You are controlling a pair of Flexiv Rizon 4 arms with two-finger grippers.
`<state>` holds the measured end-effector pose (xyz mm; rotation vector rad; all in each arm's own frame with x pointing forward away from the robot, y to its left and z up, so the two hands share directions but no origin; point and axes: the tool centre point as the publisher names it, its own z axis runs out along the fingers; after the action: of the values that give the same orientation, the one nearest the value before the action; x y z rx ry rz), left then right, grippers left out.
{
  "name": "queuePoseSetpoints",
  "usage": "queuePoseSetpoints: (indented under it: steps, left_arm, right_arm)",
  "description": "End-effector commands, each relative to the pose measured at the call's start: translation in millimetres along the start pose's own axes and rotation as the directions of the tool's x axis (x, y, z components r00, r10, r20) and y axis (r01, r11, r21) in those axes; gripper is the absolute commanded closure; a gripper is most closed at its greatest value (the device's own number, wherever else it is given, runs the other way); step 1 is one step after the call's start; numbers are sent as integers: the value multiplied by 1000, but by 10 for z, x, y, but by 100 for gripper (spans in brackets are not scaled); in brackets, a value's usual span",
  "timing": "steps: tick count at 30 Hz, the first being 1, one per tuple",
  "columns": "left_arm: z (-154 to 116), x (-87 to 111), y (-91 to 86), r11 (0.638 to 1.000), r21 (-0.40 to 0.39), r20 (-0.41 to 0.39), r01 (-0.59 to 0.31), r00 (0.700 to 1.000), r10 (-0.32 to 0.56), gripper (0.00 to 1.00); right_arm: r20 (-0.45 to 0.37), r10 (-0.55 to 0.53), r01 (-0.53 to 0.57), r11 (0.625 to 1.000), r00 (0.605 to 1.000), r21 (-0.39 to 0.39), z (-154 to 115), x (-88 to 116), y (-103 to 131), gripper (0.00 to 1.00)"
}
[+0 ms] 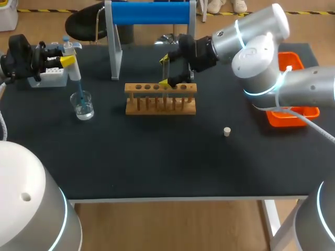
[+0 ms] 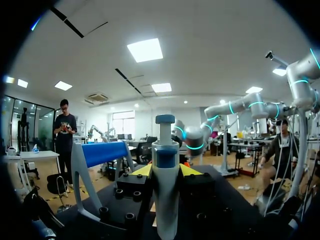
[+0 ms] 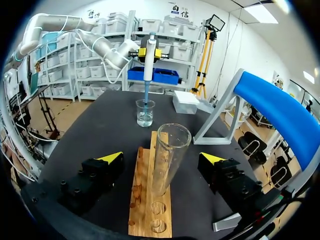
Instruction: Invert the test tube, pick up the pipette, mount the tip to pipette, aspirate from beaker and dispense into the tube, eject the tip, return the pipette, and cap with the stopper.
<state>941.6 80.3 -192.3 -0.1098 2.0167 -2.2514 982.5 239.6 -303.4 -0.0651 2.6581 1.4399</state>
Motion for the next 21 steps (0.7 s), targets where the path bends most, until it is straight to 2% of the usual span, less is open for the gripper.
queuePoseSetpoints:
  steps: [1,21]
  left_arm:
    - [-8,-9,-7,1000,-1,-4,1,1000,-1,100]
    - [-8,-9,-7,1000,-1,-4,1,1000,-1,100]
  right_arm:
    - [-5,-2,2,1000,1000,4,44,-36,11,0]
    - [-8,-4,4,1000,1000,3,105,-91,16,0]
